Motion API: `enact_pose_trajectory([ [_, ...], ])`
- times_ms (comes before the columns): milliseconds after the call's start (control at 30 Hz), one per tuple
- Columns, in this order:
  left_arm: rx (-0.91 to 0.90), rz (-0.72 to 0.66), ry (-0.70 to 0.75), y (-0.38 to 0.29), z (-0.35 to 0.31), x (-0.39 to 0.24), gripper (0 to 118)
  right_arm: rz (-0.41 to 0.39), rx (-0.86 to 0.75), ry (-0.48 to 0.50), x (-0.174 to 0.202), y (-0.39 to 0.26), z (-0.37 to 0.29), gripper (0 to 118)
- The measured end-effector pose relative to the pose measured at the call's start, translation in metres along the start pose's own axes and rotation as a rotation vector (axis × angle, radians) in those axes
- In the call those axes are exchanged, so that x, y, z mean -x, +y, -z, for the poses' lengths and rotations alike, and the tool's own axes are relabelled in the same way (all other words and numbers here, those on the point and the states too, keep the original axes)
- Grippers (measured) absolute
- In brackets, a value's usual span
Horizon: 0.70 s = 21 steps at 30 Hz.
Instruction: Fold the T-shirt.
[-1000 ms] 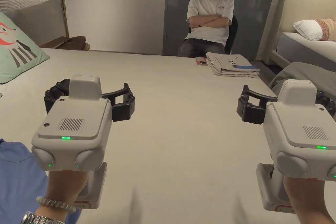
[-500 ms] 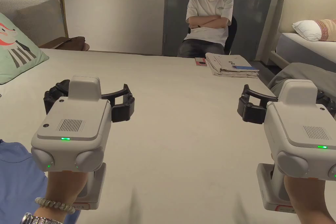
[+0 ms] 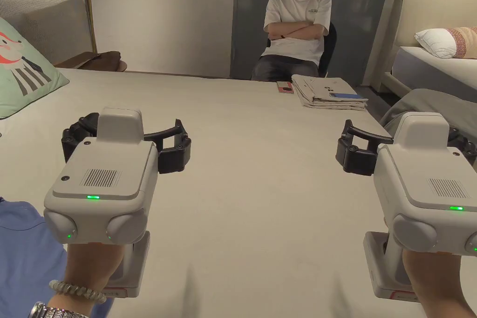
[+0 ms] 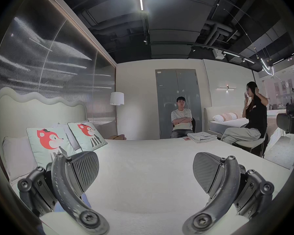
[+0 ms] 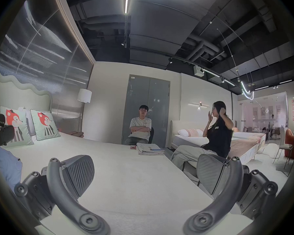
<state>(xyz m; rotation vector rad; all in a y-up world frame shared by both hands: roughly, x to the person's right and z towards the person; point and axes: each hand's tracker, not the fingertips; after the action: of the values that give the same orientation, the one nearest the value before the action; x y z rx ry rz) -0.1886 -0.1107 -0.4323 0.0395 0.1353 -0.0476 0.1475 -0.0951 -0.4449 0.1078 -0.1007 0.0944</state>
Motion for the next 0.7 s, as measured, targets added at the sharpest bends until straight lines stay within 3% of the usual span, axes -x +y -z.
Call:
enact_pose_trajectory([
  [700, -0.009, -0.008, 0.006, 0.002, -0.0012, 0.0008, 111, 0.004, -0.003, -0.001, -0.0006, 0.0005, -0.0014, 118],
])
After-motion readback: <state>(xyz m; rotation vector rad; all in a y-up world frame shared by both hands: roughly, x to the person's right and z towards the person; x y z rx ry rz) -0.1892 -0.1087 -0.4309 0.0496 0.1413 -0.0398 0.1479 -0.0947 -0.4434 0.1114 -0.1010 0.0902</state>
